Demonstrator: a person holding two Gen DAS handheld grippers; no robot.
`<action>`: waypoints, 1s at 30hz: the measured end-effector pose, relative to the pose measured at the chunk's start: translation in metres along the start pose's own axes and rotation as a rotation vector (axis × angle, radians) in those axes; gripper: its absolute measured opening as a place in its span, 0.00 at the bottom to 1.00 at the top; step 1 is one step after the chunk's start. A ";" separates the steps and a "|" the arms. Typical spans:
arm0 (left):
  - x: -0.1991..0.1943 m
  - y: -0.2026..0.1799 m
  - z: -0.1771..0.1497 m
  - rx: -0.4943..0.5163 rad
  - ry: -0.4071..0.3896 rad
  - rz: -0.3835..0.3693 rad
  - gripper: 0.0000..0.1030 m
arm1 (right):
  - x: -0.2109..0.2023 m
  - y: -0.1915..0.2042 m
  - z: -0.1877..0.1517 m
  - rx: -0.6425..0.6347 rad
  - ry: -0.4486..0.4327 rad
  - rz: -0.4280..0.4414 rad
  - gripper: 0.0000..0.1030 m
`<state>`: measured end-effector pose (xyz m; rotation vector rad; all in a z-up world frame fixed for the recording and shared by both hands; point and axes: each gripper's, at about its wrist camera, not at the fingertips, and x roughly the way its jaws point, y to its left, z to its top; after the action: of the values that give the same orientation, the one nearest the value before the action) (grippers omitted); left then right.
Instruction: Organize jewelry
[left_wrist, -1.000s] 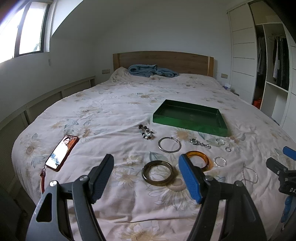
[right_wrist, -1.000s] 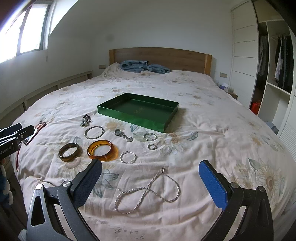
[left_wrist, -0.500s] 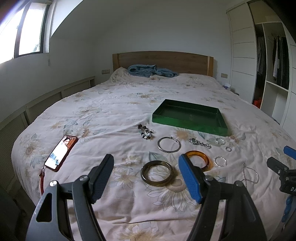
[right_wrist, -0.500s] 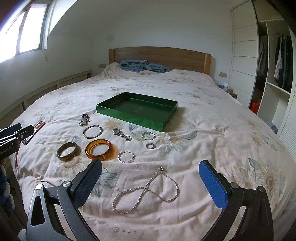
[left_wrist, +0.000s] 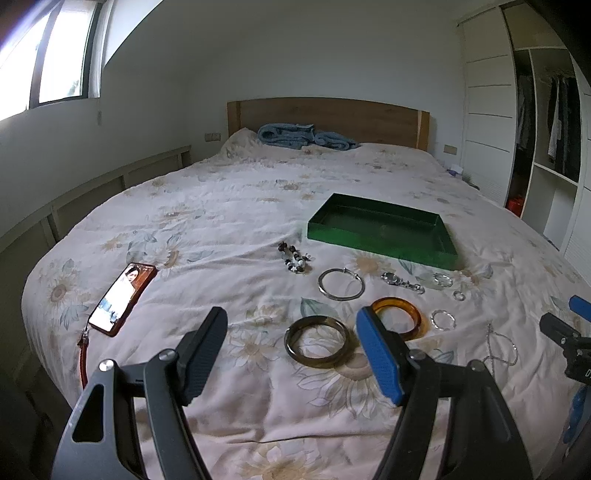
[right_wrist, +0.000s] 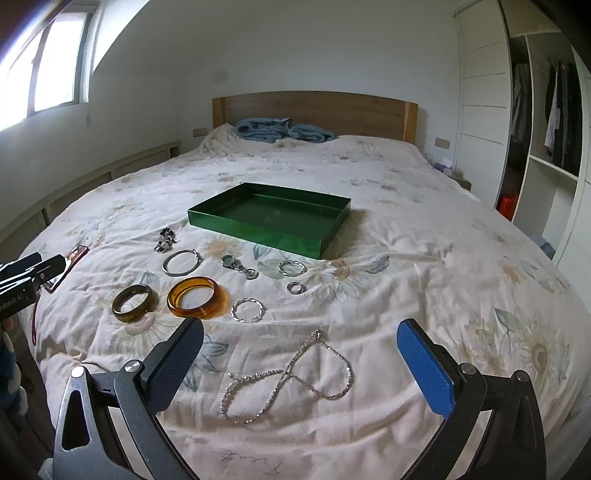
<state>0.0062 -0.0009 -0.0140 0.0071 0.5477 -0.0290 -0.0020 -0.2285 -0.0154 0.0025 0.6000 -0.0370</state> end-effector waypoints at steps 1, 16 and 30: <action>0.001 0.001 0.000 -0.004 0.004 0.000 0.69 | 0.000 0.000 0.000 0.004 0.002 -0.002 1.00; 0.020 0.033 -0.003 -0.084 0.065 -0.009 0.69 | 0.017 0.002 -0.010 -0.004 0.070 0.063 0.93; 0.065 0.025 -0.011 -0.060 0.162 -0.019 0.69 | 0.065 -0.004 -0.026 0.037 0.210 0.110 0.78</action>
<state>0.0572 0.0224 -0.0574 -0.0543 0.7106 -0.0305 0.0367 -0.2349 -0.0737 0.0757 0.8080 0.0598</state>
